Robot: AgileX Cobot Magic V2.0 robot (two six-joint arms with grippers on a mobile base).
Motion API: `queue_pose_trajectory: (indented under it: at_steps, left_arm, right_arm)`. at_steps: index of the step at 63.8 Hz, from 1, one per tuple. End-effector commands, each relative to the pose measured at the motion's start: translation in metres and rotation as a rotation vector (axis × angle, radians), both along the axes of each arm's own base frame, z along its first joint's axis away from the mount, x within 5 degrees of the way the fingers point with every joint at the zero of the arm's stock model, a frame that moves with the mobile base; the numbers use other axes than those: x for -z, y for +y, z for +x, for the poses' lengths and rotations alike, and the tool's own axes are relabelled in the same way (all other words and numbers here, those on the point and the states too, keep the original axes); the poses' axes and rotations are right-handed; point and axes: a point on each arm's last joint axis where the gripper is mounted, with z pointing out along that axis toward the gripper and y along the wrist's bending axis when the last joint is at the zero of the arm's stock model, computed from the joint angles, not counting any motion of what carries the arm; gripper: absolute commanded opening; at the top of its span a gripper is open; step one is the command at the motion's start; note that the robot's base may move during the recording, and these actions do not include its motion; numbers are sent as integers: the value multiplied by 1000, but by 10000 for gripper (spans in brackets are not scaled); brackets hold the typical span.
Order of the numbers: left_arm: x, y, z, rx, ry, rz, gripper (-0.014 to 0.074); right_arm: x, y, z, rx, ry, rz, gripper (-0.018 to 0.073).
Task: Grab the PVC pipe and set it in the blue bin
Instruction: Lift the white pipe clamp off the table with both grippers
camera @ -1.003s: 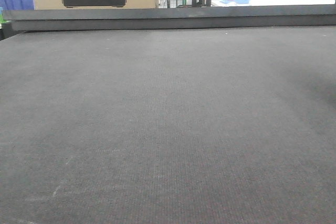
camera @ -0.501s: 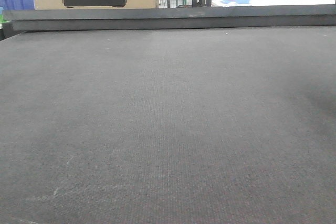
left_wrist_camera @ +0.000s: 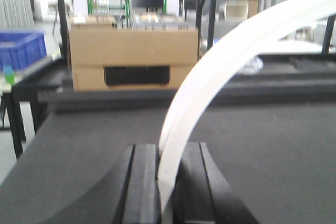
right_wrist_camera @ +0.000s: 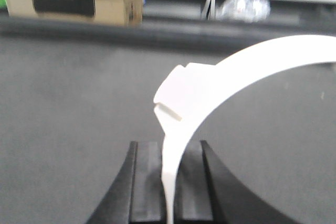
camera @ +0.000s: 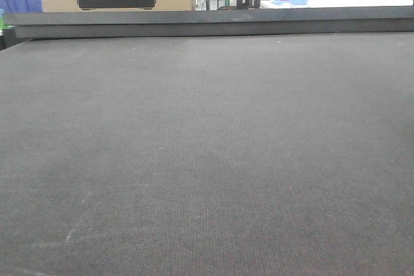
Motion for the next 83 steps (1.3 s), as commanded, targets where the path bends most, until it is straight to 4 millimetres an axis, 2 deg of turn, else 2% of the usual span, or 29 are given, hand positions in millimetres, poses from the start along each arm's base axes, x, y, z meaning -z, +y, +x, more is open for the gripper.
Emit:
queue_pose_trajectory:
  at_steps: [1, 83]
  left_arm:
    - [-4, 0, -4, -1, -45, -11, -111]
    - [-4, 0, -4, -1, -47, -11, -111]
  right_arm:
    - [-6, 1, -5, -2, -77, 0, -155]
    - [-7, 2, -7, -7, -85, 10, -155]
